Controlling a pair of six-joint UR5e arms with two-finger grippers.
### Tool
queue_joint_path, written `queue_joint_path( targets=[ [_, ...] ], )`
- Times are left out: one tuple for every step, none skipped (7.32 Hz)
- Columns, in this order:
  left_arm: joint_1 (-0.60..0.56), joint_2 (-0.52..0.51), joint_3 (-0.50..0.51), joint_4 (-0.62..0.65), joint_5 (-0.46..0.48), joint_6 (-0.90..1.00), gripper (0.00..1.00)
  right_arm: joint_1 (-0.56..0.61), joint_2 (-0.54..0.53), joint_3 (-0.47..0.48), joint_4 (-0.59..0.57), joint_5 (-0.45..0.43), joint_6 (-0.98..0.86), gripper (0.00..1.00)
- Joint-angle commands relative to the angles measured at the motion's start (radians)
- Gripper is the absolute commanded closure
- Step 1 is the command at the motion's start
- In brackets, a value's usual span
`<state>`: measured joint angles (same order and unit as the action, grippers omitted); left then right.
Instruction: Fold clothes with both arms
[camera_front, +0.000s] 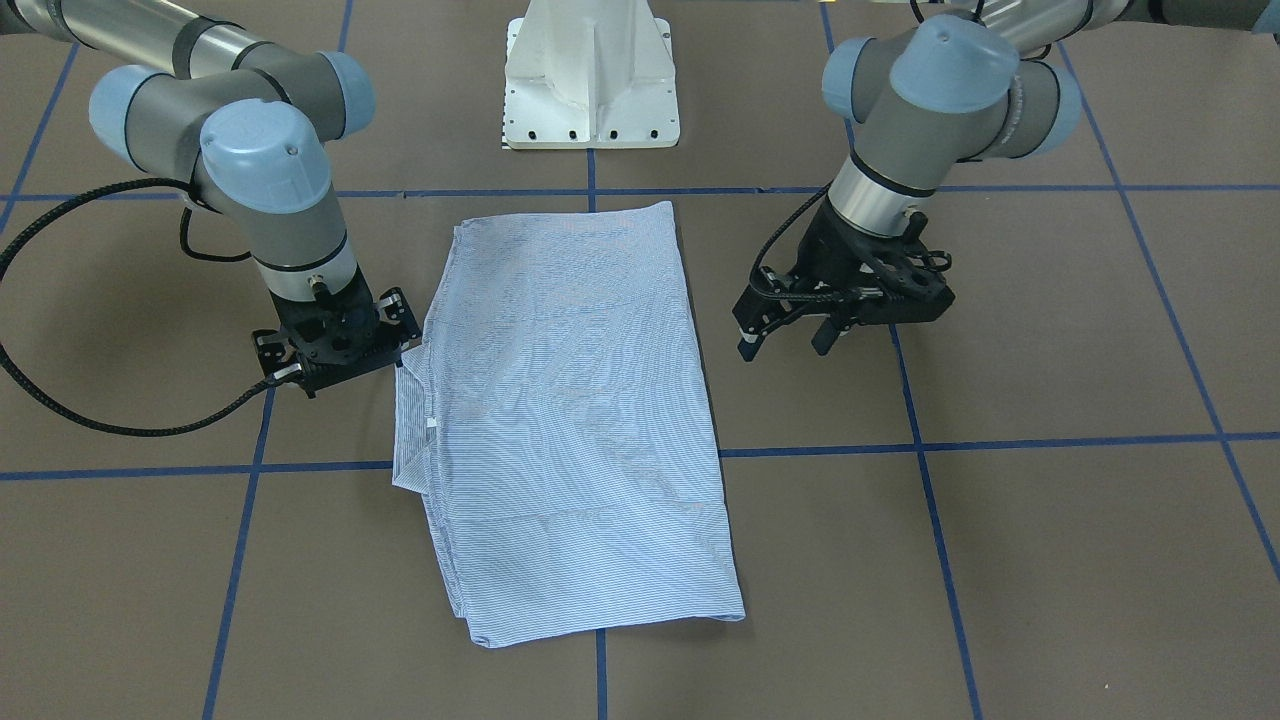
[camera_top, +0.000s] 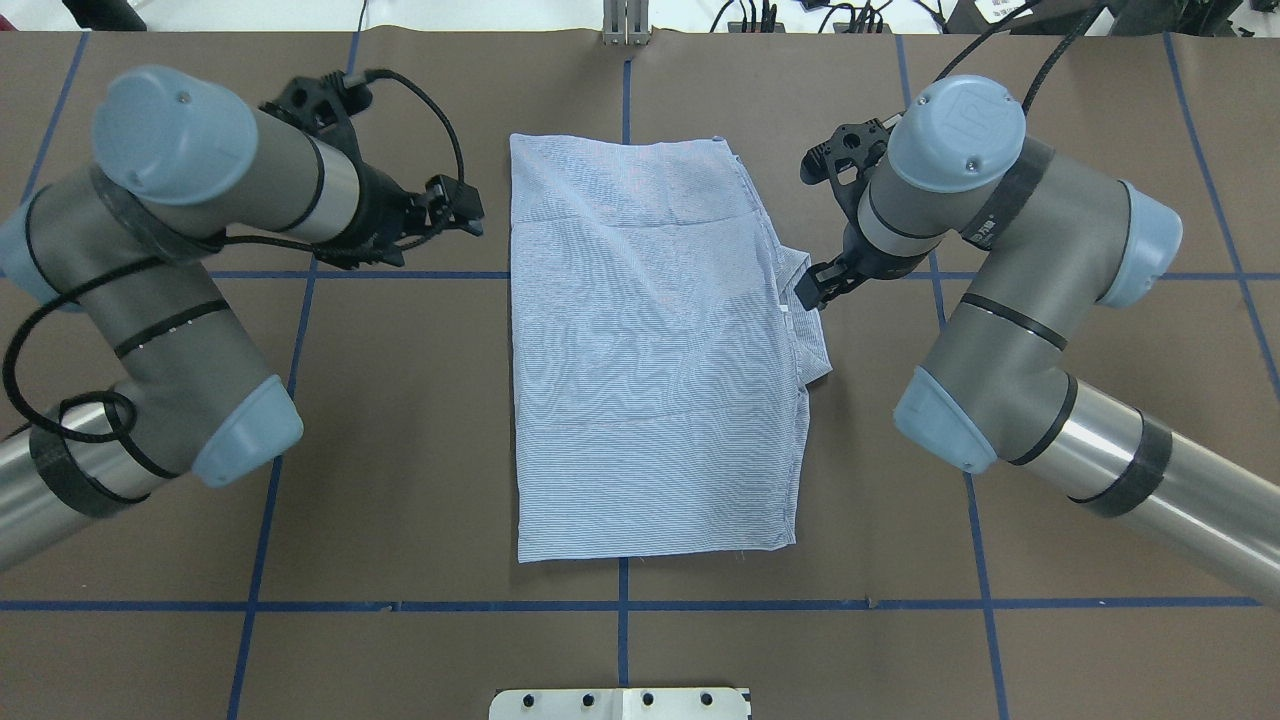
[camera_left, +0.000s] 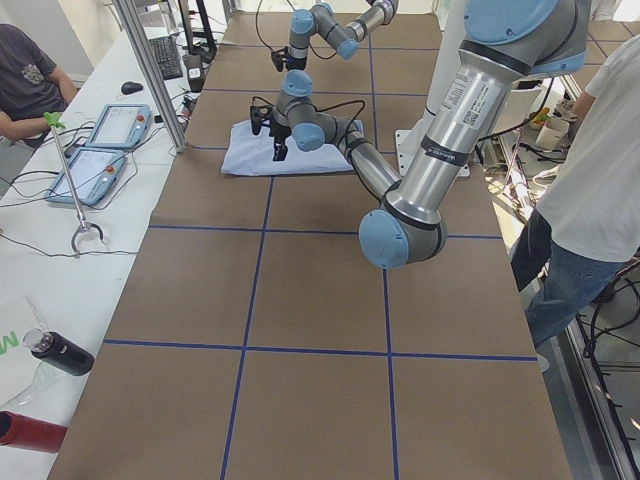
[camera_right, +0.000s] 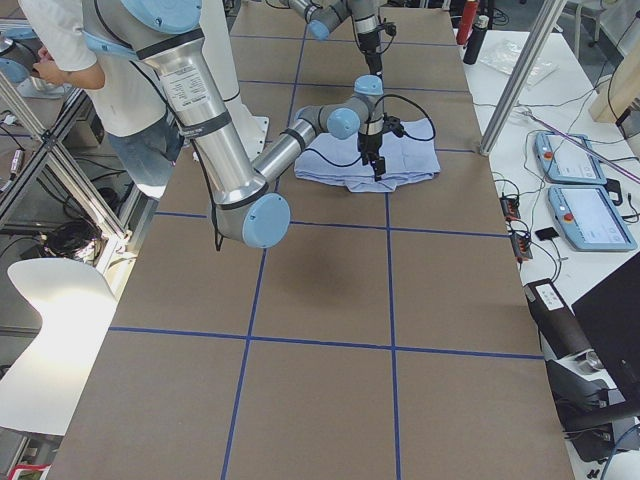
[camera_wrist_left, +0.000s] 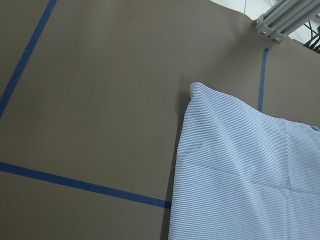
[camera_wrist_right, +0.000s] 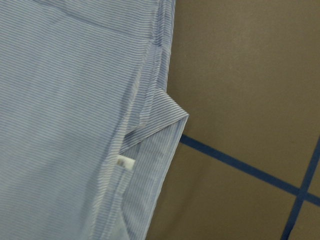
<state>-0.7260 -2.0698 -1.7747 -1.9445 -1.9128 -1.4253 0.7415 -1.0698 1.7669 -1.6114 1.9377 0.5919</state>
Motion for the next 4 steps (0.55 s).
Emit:
queue_joint_path(
  targets=[
    [0.153,0.013,-0.028,-0.037,0.014,-0.137,0.00,-0.001,-0.063,0.116,0.004,0.119,0.138,0.00],
    [0.221,0.014,-0.034,-0.048,0.053,-0.218,0.00,-0.001,-0.091,0.161,0.005,0.128,0.193,0.00],
    [0.268,0.019,-0.045,-0.044,0.090,-0.242,0.00,-0.005,-0.094,0.192,0.005,0.138,0.263,0.00],
    [0.321,0.057,-0.046,-0.045,0.106,-0.265,0.00,-0.013,-0.102,0.209,0.039,0.164,0.310,0.00]
  ],
)
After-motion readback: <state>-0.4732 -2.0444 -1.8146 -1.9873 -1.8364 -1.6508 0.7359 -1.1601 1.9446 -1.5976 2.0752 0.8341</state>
